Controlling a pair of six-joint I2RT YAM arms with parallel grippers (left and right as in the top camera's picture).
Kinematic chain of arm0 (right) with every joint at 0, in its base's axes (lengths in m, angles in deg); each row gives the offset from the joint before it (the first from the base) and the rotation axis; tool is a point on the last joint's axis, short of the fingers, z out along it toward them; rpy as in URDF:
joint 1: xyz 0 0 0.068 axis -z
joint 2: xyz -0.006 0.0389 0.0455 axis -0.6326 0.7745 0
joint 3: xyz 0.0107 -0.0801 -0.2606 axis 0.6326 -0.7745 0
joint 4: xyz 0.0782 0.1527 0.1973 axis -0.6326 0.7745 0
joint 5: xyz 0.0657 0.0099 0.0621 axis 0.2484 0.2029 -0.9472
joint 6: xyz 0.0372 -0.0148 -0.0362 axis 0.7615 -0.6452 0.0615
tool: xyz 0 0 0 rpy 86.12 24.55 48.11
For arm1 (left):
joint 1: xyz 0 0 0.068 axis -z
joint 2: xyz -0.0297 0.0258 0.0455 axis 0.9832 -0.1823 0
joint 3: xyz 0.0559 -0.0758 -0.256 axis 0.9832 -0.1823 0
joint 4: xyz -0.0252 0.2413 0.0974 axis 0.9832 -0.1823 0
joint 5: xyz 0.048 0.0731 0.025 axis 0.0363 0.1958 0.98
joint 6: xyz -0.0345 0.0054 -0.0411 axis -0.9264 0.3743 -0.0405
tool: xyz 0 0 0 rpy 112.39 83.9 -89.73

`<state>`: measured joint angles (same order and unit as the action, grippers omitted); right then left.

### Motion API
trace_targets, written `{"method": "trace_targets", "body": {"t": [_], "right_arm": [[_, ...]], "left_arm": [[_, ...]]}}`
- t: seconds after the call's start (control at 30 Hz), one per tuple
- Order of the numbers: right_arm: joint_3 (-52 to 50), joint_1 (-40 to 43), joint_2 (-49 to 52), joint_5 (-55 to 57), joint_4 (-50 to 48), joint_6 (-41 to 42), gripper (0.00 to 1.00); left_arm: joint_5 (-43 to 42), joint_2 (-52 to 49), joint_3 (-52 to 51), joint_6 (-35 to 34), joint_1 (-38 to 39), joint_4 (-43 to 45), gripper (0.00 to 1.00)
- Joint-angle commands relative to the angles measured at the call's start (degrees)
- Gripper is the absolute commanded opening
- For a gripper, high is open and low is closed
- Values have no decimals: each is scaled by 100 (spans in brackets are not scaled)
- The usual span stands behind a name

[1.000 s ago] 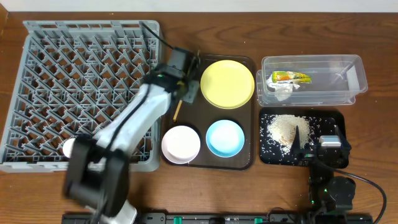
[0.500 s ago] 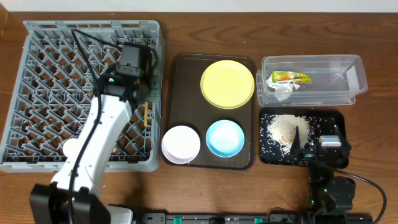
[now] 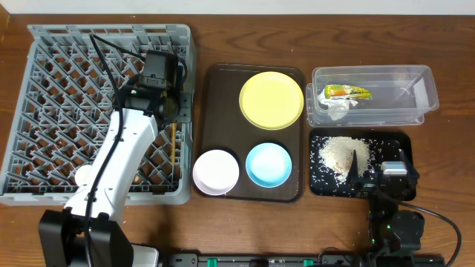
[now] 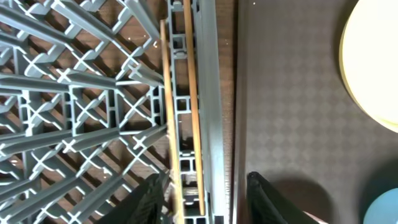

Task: Sort waste into correct bins and load items into the dishwasher
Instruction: 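Reach the left gripper to the light-blue bowl and grasp its rim, then lift the light-blue bowl with the left gripper and carry it to the rack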

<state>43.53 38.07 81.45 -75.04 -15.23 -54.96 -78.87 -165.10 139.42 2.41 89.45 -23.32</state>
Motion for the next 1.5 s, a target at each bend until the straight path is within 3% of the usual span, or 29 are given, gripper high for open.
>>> {"method": "trace_targets", "body": {"t": [0.0, 0.23, 0.53, 0.8, 1.07, 1.47], "right_arm": [[-15, 46, -35, 15, 7, 59, 99], [-15, 46, -33, 13, 7, 59, 99], [-15, 46, -31, 15, 7, 59, 99], [-15, 46, -31, 13, 7, 59, 99], [-15, 46, -31, 13, 7, 61, 99], [-15, 46, -31, 15, 7, 59, 99]], "left_arm": [[-251, 256, 111, -76, 4, -83, 45], [-2332, 717, 122, -181, 186, 138, 45], [-2376, 122, 7, -463, 990, 824, 45], [-2524, -157, -13, -452, 1762, 76, 49], [-2072, -813, -282, -400, 1965, 160, 49], [-3294, -2124, -304, 669, 1978, 533, 48]]}}
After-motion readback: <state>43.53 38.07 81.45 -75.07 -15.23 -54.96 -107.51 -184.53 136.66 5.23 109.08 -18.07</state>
